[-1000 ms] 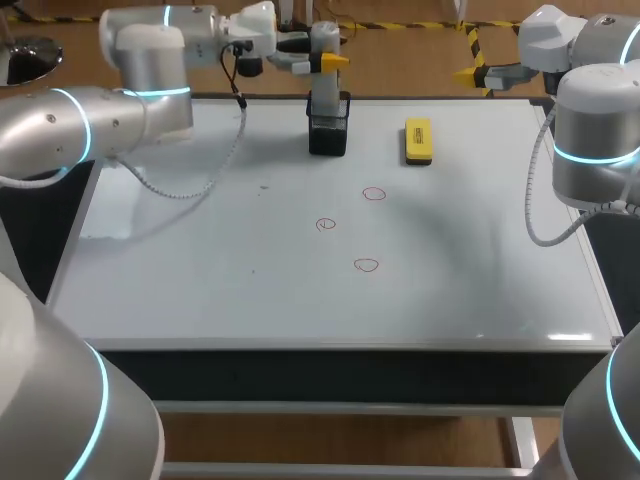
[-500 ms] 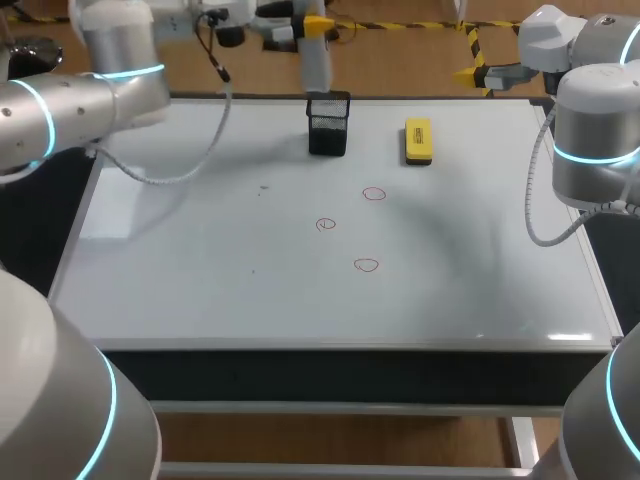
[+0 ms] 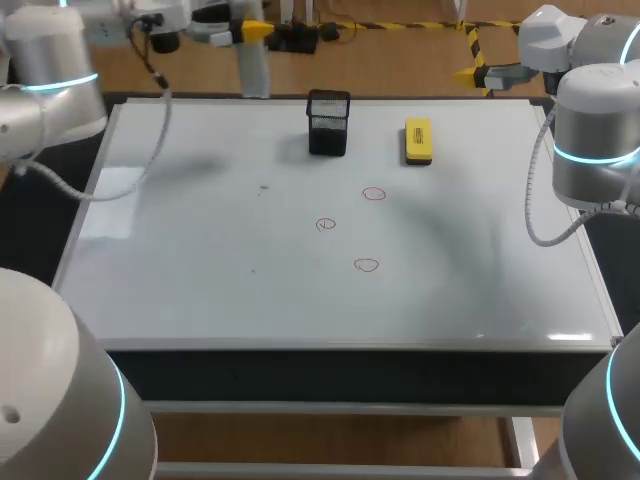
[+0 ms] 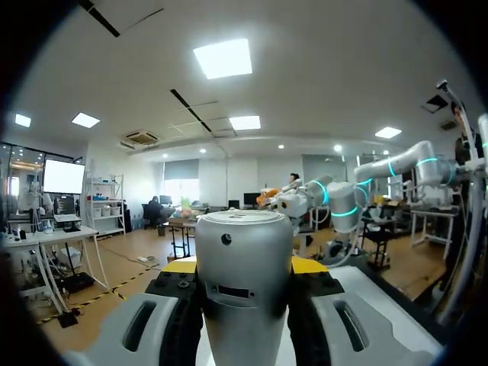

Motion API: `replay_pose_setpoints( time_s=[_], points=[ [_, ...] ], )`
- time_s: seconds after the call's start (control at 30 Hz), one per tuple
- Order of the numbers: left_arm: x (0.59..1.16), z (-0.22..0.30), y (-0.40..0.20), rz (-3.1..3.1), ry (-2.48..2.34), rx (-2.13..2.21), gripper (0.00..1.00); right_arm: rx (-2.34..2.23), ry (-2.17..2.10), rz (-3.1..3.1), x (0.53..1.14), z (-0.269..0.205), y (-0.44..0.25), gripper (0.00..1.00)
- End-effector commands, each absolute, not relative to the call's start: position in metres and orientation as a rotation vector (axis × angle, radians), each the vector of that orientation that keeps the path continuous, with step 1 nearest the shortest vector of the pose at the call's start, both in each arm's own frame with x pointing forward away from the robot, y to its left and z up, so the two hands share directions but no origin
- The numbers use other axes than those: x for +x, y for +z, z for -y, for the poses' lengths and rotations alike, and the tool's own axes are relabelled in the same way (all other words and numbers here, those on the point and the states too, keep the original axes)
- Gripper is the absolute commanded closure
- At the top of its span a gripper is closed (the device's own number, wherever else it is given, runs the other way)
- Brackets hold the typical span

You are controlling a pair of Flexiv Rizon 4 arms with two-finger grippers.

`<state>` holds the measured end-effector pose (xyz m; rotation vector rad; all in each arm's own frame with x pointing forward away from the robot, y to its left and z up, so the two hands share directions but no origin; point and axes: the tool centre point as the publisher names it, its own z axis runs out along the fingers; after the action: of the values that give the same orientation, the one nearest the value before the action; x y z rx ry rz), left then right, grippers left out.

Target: Pick up the inspection probe, press it on each red-marked spot on the whiteboard one by one, put down the probe, pick up the eraser, and wipe off all the red marks.

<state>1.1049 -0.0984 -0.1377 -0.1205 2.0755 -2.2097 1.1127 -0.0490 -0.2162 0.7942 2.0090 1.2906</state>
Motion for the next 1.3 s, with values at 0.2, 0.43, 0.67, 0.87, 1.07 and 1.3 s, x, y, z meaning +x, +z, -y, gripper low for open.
replay_pose_setpoints(
  time_s=[0.2, 0.43, 0.67, 0.87, 1.07, 1.3],
  points=[
    [1.059, 0.026, -0.156, -1.907, -1.965, -0.504, 1.00, 0.794, 1.290, -2.011, 1.113, 0.049, -0.216, 0.00],
    [1.042, -0.012, -0.175, -1.879, -1.898, -0.615, 1.00, 0.794, 1.290, -2.011, 1.113, 0.049, -0.216, 0.00],
    [1.033, -0.038, -0.193, -1.860, -1.861, -0.658, 1.00, 0.794, 1.290, -2.011, 1.113, 0.049, -0.216, 0.00],
    [1.031, -0.056, -0.198, -1.889, -1.834, -0.627, 1.00, 0.794, 1.290, -2.011, 1.113, 0.049, -0.216, 0.00],
    [1.031, -0.056, -0.198, -1.889, -1.834, -0.627, 1.00, 0.794, 1.290, -2.011, 1.113, 0.049, -0.216, 0.00],
    [1.031, -0.056, -0.198, -1.889, -1.834, -0.627, 1.00, 0.730, 1.280, -2.081, 1.120, 0.051, -0.220, 0.00]
  ],
)
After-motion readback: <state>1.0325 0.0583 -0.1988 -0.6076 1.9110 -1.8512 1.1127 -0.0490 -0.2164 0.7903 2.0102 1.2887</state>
